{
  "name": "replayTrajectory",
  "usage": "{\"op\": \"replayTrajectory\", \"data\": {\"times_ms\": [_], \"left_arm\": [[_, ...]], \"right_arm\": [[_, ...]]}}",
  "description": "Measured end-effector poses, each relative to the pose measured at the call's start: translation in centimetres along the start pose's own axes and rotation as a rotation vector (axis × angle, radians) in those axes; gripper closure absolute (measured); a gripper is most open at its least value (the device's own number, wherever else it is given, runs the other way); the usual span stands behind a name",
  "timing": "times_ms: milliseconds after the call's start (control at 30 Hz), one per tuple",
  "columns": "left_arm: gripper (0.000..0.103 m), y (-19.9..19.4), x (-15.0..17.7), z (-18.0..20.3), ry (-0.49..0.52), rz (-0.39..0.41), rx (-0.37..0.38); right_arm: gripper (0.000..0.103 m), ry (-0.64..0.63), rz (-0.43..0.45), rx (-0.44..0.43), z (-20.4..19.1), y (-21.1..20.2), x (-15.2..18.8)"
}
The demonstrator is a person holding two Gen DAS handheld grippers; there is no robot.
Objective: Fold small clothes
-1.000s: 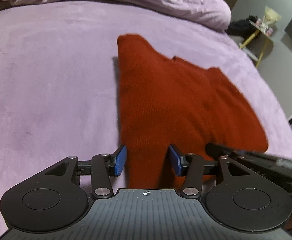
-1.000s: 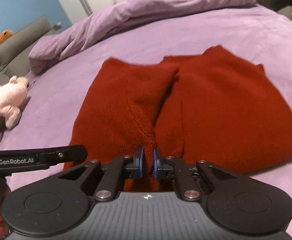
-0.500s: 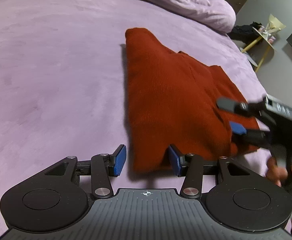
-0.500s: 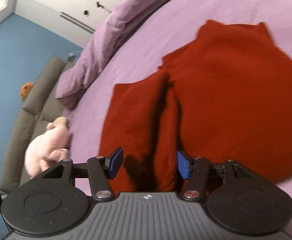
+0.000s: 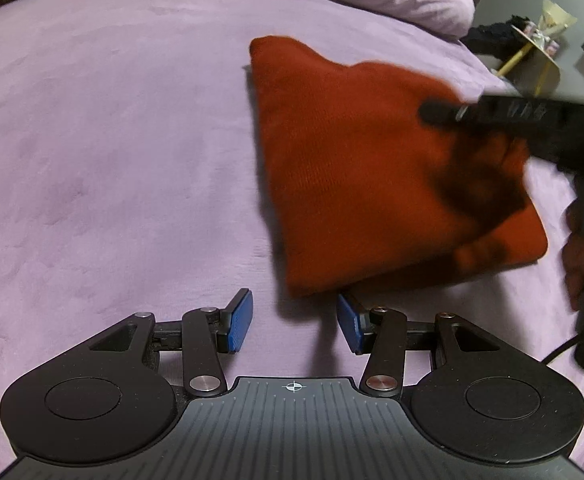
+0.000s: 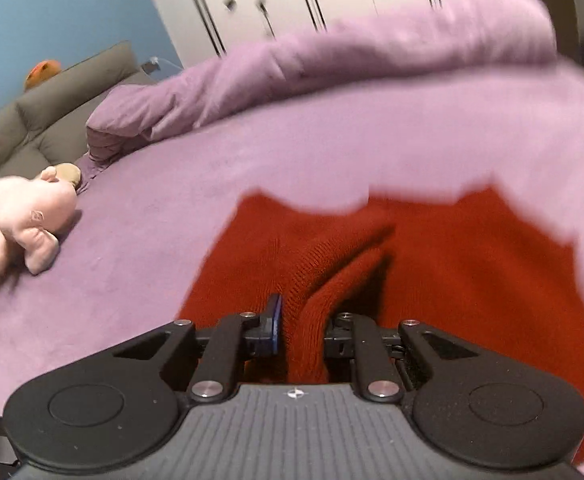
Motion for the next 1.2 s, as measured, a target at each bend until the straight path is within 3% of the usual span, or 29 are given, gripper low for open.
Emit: {"op": "replayTrajectory", "data": {"times_ms": [167,300,367,533,700,867,900,933,1033,1100,1133,1200], "left_arm": [[0.052,0.7,-0.9,2.1,0.005,0.014,0.027],[0.052,1.8,-1.1,4.1,0.033,0.013,0.043],[0.053,2.3,-0.8,4.3,0.040,-0.001,0.028],[0.054,2.7,-0.2,3.9,0.048,-0.006,0.012],[0.054,2.8,-0.4,4.7,0.082,-0.008,-0.002],[0.054,2.5,-0.1,5.0,0.100,-0.009,-0.008],[0.054,2.5,-0.1,4.9,0.098,-0.010,-0.008],[0.054,2.5,-0.2,4.9,0.092,-0.010,-0.011],[0.054,2.4,-0.5,4.9,0.071,0.005,-0.016],[0.054,2.4,-0.7,4.8,0.065,0.019,-0.027],[0.054,2.4,-0.7,4.7,0.061,0.021,-0.035],[0.054,2.5,-0.6,4.7,0.052,0.021,-0.046]], "right_arm": [[0.090,-0.137,0.059,0.154,3.2,-2.2,-2.0],[0.089,-0.232,-0.041,0.269,7.4,-1.4,1.3],[0.087,-0.160,-0.103,0.252,9.3,-1.1,3.2],[0.064,0.268,-0.068,0.085,11.5,-2.8,3.1],[0.060,0.227,-0.085,0.076,11.2,-0.8,2.7],[0.059,0.409,-0.103,0.063,12.5,2.2,1.8],[0.071,0.411,-0.105,0.075,12.7,2.6,1.7],[0.089,0.374,-0.096,0.094,12.7,2.6,1.4],[0.090,0.096,0.092,0.068,9.7,-0.3,-1.8],[0.090,0.028,0.206,0.041,8.8,-2.3,-3.3],[0.090,0.006,0.228,0.065,9.2,-2.7,-3.5],[0.090,-0.095,0.186,0.172,10.7,-2.0,-2.4]]}}
Point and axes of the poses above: each gripper's, at about its wrist camera, not at the fingertips, and y roughly the way its jaws point, z to its right, x to its underside, the point moved 10 cm from there along y, roughly the way its jaws point, and after that the axes turned 11 degrees about z, right-handed, at the moved point
